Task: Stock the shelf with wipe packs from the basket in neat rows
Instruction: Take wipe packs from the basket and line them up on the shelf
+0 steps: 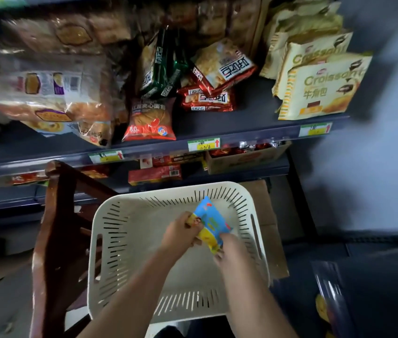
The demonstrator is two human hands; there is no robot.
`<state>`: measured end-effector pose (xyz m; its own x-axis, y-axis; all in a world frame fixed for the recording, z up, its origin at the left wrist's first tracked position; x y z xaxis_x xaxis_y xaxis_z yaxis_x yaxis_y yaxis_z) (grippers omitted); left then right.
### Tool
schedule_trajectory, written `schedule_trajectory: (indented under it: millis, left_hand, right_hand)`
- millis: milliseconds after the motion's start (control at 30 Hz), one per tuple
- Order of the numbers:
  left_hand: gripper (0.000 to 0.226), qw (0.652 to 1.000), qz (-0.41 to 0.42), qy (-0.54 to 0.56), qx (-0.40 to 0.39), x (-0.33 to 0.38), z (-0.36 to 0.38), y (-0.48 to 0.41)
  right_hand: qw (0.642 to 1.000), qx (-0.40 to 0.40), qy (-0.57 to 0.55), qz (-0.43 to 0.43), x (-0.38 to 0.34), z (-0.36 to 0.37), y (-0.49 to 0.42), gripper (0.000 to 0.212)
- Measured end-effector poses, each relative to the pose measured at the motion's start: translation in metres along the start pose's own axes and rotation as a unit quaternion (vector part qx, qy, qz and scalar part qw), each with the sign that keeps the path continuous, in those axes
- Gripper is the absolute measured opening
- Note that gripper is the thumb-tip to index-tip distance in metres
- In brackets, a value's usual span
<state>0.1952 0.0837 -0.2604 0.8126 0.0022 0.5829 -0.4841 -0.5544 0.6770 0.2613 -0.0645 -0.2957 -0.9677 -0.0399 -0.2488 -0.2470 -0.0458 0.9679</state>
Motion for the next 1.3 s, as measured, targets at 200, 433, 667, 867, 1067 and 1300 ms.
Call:
schedule_trajectory:
  millis: [200, 433, 667, 867, 1067, 1300]
  left_hand:
    - [0.025, 0.987, 0.02, 0.136, 0.082, 0.043, -0.064, 0.073]
    - [0.016, 0.97, 0.126, 0.152, 0.143, 0.074, -0.113, 0.171]
    - [0.011, 0.944, 0.266, 0.15, 0.122, 0.103, -0.115, 0.293]
    - [0.007, 0.911, 0.386, 0.141, 0.023, 0.128, -0.074, 0.439]
    - [0.01, 0.858, 0.497, 0.087, -0.099, 0.149, 0.016, 0.577]
    - [0.019, 0.787, 0.576, 0.062, -0.212, 0.157, 0.152, 0.738]
  right_hand:
    - [0.982, -0.067, 0.026, -0.177, -0.053, -0.001, 0.079, 0.004]
    - [0.925, -0.104, -0.005, -0.366, -0.066, -0.039, 0.196, 0.018]
    - [0.839, -0.104, -0.053, -0.531, -0.043, -0.109, 0.342, 0.016]
    - [0.766, -0.034, -0.069, -0.638, 0.021, -0.236, 0.472, 0.011]
    - [0.697, 0.09, -0.119, -0.701, 0.094, -0.395, 0.576, 0.019]
    - [0.625, 0.226, -0.186, -0.724, 0.188, -0.583, 0.658, 0.02]
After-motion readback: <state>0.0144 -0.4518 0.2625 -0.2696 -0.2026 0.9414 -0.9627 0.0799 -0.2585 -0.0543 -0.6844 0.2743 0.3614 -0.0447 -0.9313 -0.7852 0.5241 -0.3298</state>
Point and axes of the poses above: each hand's wrist, its own y-axis away from the middle knuckle, its own z-axis out of the palm, x = y × z, the point moved 9 cm from there along -y, towards the middle knuckle, and after that the axes turned 14 degrees about -y, right-handed, at the moved point
